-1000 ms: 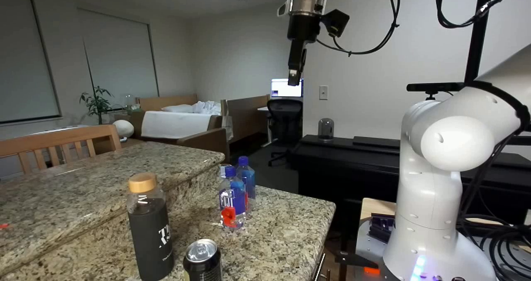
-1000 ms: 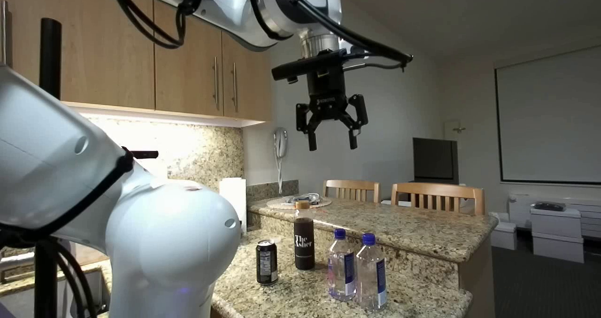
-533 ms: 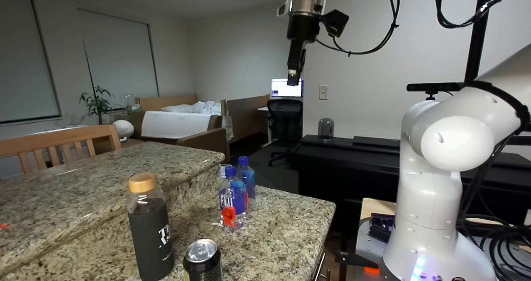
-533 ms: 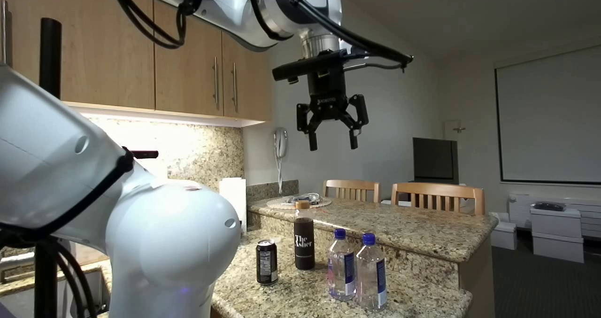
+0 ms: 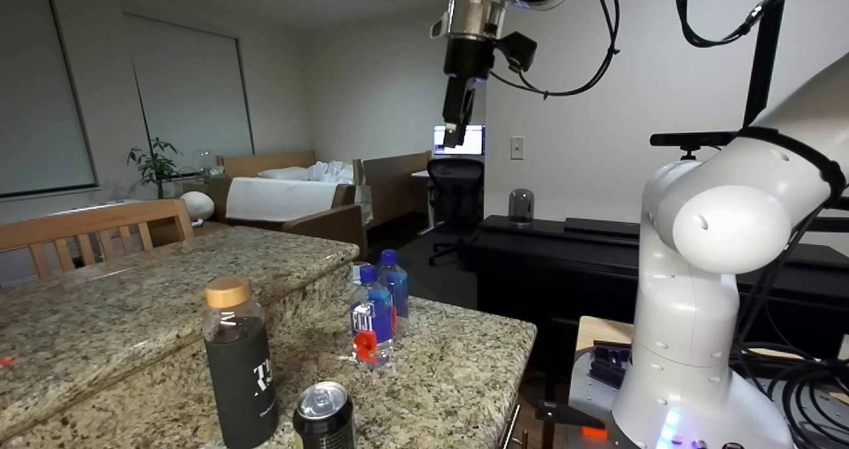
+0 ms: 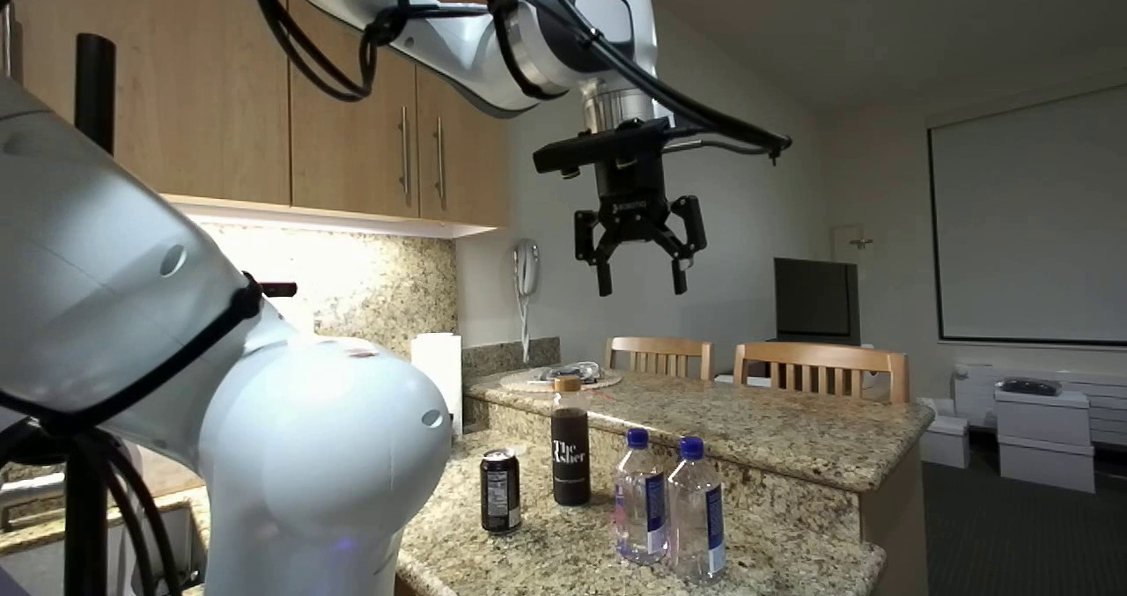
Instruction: Put the right and left water bottles on the top counter
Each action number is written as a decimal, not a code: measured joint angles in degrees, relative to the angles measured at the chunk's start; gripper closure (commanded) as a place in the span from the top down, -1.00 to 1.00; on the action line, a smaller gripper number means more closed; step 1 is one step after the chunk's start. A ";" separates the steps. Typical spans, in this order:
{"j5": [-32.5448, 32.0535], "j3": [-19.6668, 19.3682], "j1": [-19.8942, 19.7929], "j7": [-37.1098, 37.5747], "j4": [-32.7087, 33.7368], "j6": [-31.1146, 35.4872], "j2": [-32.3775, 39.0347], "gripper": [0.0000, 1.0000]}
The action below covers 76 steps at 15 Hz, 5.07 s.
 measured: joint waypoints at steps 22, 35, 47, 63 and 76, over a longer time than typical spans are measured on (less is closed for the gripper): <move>2.11 -0.65 0.95 -0.14 1.16 7.75 18.02 1.00; 3.57 0.62 1.45 -0.03 1.64 15.63 27.89 1.00; 4.37 1.40 1.29 1.03 8.74 18.86 38.78 1.00; 7.61 1.71 -1.84 2.62 12.44 11.99 46.30 1.00; 7.58 3.89 -1.63 2.63 13.96 11.81 48.31 -0.44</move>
